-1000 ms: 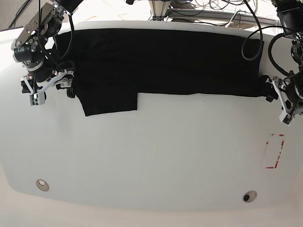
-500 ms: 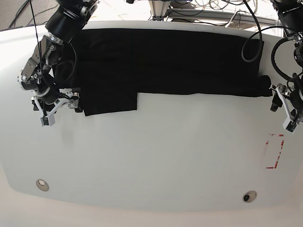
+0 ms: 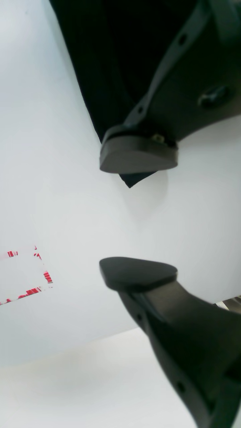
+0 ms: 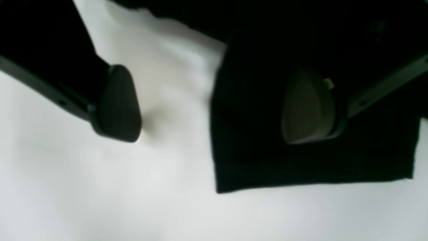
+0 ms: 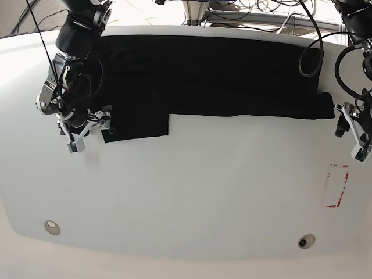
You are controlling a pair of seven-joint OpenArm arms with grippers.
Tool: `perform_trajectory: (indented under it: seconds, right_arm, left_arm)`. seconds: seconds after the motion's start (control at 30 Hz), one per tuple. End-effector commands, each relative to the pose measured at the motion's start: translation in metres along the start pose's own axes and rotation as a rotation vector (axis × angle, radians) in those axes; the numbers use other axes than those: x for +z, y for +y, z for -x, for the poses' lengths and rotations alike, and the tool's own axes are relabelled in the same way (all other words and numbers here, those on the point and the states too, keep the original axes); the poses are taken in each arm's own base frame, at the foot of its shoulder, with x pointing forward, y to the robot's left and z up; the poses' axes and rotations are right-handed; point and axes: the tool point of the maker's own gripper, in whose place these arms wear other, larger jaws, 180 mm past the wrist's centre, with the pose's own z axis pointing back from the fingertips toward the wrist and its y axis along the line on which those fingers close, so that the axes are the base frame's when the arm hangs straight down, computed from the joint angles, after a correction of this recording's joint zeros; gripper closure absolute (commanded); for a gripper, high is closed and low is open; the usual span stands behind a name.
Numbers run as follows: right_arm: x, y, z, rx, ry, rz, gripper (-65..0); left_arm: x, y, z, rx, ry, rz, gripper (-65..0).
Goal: Layout the t-shirt on the table in an organized manner, then fold the t-shirt properly
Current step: 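Move the right gripper to the folded shirt's corner and grasp it, then lift the shirt edge with both grippers and fold it over again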
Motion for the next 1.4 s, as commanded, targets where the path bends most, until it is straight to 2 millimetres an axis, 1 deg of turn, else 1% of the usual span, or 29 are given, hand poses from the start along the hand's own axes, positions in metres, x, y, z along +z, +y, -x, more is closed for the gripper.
perform_trajectory:
  seconds: [0.0, 0.1, 0.17, 0.27, 0.37, 0.43, 0.47, 0.53, 0.8, 0.87, 0.9, 0.93, 0.97, 1.0, 1.07, 1.13, 1.2, 1.27, 1.37]
  right_arm:
    - [-0.001, 0.006, -0.005, 0.019, -0.009, -0.018, -63.6]
    - [-0.004, 0.012, -0.004, 0.032, 0.001, -0.031, -63.4]
    - [-0.007, 0.019, -0.003, 0.032, 0.002, -0.045, -63.4]
    - [-0.009, 0.024, -0.003, 0.034, 0.002, -0.055, -63.3]
    - [-0.013, 0.032, -0.003, 0.054, 0.011, -0.071, -59.3]
    - [-0.015, 0.036, -0.003, 0.066, 0.018, -0.08, -55.0]
    - [-0.016, 0.039, -0.002, 0.075, 0.022, -0.086, -51.4]
    - [-0.017, 0.041, -0.003, 0.082, 0.025, -0.09, -46.3]
    - [-0.018, 0.043, -0.003, 0.086, 0.027, -0.095, -30.6]
    - [-0.018, 0.043, -0.004, 0.086, 0.025, -0.095, -23.5]
    - [-0.018, 0.043, -0.006, 0.087, 0.021, -0.095, -18.7]
    - [-0.018, 0.043, -0.009, 0.089, 0.017, -0.095, -10.6]
    - [-0.018, 0.043, -0.01, 0.089, 0.015, -0.095, -7.6]
    - [-0.018, 0.044, -0.011, 0.092, 0.013, -0.095, -0.5]
    - [-0.017, 0.044, -0.012, 0.095, 0.011, -0.094, 0.0]
    - [-0.016, 0.044, -0.014, 0.098, 0.008, -0.093, -1.0]
    - [-0.012, 0.045, -0.02, 0.11, -0.006, -0.091, 0.0]
    - [-0.009, 0.047, -0.021, 0.112, -0.002, -0.098, 0.0]
    - [-0.003, 0.054, -0.023, 0.112, 0.012, -0.125, 0.0]
  left_arm:
    - [0.007, 0.01, -0.011, -0.014, -0.037, -0.026, -37.4]
    - [0.003, 0.003, -0.012, 0.001, -0.047, -0.012, -37.4]
    - [0.002, 0.001, -0.012, 0.006, -0.05, -0.009, -37.4]
    - [0.001, -0.001, -0.013, 0.01, -0.052, -0.005, -37.4]
    - [0.0, -0.002, -0.013, 0.009, -0.052, -0.001, -37.4]
    - [-0.002, -0.006, -0.013, 0.018, -0.056, 0.007, -37.4]
    - [-0.003, -0.008, -0.014, 0.023, -0.06, 0.011, -37.4]
    - [-0.003, -0.009, -0.014, 0.026, -0.063, 0.014, -37.4]
    - [-0.003, -0.009, -0.014, 0.027, -0.063, 0.014, -37.4]
    - [-0.004, -0.009, -0.014, 0.026, -0.063, 0.015, -37.4]
    - [-0.004, -0.009, -0.014, 0.026, -0.063, 0.015, -37.4]
    - [-0.004, -0.01, -0.014, 0.027, -0.064, 0.016, -37.4]
    - [-0.004, -0.01, -0.014, 0.026, -0.063, 0.017, -37.4]
    - [-0.004, -0.01, -0.015, 0.026, -0.065, 0.017, -37.4]
    - [-0.004, -0.01, -0.014, 0.027, -0.063, 0.017, -37.4]
    - [-0.004, -0.01, -0.014, 0.026, -0.062, 0.018, -37.4]
    - [-0.004, -0.01, -0.014, 0.026, -0.062, 0.018, -37.4]
    - [-0.005, -0.01, -0.014, 0.027, -0.061, 0.019, -37.4]
    - [-0.009, -0.011, -0.008, 0.044, -0.045, 0.03, -37.4]
